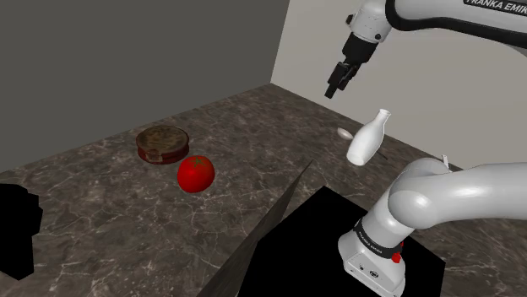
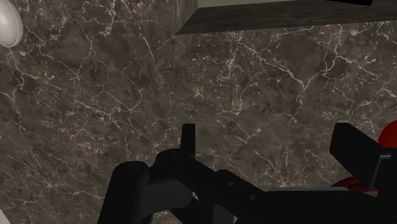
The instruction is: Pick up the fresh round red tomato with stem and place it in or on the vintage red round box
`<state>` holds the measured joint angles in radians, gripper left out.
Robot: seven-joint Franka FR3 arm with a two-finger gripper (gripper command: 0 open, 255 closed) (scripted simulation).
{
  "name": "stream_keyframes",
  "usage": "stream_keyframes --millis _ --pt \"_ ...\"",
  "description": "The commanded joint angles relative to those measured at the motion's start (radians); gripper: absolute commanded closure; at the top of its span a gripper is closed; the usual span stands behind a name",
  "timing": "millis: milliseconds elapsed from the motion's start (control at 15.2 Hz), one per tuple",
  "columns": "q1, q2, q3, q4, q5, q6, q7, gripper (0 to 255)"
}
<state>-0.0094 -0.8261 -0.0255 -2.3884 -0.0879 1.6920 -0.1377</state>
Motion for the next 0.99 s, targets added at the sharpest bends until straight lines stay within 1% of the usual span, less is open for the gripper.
stream_keyframes --millis 0,462,726,924 --pt "0.0 0.0 0.0 0.0 0.0 0.0 0.0 0" --pt "0.038 -0.064 0.156 -0.163 0.107 0.166 0.222 0" --pt "0.061 -0.055 0.261 -0.22 0.168 0.276 0.352 0" --pt "0.074 -0.024 0.346 -0.244 0.207 0.364 0.453 0"
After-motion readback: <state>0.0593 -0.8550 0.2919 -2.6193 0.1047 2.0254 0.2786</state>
